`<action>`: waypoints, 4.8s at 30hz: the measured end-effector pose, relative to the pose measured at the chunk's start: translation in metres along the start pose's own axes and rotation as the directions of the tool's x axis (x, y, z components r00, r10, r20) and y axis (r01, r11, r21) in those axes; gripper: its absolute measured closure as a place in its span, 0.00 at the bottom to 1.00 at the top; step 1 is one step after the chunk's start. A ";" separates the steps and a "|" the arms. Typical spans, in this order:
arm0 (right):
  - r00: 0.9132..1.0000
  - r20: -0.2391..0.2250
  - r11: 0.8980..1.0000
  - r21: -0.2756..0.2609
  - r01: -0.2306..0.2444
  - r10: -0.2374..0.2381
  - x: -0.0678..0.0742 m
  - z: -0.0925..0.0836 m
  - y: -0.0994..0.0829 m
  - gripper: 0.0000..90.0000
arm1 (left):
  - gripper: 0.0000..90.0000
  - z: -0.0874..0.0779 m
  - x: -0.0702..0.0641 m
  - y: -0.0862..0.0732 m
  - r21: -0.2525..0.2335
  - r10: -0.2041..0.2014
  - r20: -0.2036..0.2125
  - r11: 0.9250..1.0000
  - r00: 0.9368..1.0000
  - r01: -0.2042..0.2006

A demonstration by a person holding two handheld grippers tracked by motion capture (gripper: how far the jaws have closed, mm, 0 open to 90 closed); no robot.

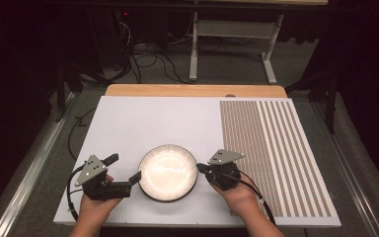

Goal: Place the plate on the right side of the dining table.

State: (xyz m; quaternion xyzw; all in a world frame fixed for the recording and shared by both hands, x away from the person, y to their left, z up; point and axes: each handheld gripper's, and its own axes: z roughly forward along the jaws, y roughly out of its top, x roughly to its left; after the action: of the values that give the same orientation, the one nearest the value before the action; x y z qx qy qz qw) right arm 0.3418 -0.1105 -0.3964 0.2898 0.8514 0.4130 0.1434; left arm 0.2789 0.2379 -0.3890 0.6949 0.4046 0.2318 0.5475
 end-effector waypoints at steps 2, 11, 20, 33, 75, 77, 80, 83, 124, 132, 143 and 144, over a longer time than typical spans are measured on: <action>1.000 -0.001 1.000 0.000 0.000 0.000 0.000 0.000 0.000 1.00 | 0.01 0.000 0.000 0.000 0.000 0.000 0.000 1.000 1.000 0.000; 1.000 -0.004 1.000 0.006 0.007 -0.006 0.001 0.002 0.000 1.00 | 0.01 -0.001 0.000 0.000 -0.001 0.001 0.000 1.000 1.000 -0.001; 1.000 -0.009 1.000 0.015 0.004 -0.004 0.003 0.002 0.000 1.00 | 0.01 -0.002 0.000 0.000 0.005 -0.004 -0.006 1.000 1.000 0.004; 1.000 -0.014 1.000 0.017 0.012 -0.012 0.004 0.002 0.000 1.00 | 0.01 -0.002 0.000 0.001 0.004 -0.006 -0.006 1.000 1.000 0.006; 0.999 -0.028 1.000 0.025 0.017 -0.016 0.006 0.003 -0.001 1.00 | 0.01 -0.002 0.001 0.001 -0.001 -0.010 -0.004 1.000 1.000 0.010; 0.999 -0.027 0.999 0.029 0.018 -0.017 0.006 0.003 -0.001 1.00 | 0.01 -0.002 0.001 0.001 0.002 -0.008 -0.004 1.000 1.000 0.008; 0.999 -0.030 1.000 0.024 0.015 -0.014 0.007 0.003 -0.001 1.00 | 0.01 -0.002 0.001 0.001 0.002 -0.008 -0.004 1.000 1.000 0.008; 0.999 -0.030 1.000 0.025 0.015 -0.014 0.006 0.003 -0.001 1.00 | 0.01 -0.002 0.001 0.001 0.001 -0.009 -0.004 1.000 1.000 0.009; 0.997 -0.061 0.998 0.050 0.049 -0.046 0.019 0.020 0.004 1.00 | 0.01 -0.003 0.003 0.001 -0.002 -0.018 -0.004 1.000 1.000 0.018; 0.997 -0.064 0.998 0.048 0.045 -0.042 0.018 0.020 0.004 1.00 | 0.01 -0.003 0.003 0.001 0.000 -0.023 -0.003 1.000 1.000 0.023; 0.996 -0.072 0.998 0.043 0.048 -0.045 0.018 0.021 0.005 1.00 | 0.00 -0.002 0.004 0.001 0.006 -0.035 0.001 0.999 0.999 0.035; 0.996 -0.072 0.998 0.043 0.046 -0.043 0.018 0.021 0.005 1.00 | 0.00 -0.002 0.004 0.001 0.006 -0.035 0.000 0.999 0.999 0.035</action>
State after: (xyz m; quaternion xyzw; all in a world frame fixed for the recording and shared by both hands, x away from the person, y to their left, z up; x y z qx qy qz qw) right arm 0.3398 -0.0839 -0.4059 0.2589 0.8712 0.4007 0.1159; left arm 0.2795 0.2424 -0.3881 0.6895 0.4172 0.2210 0.5493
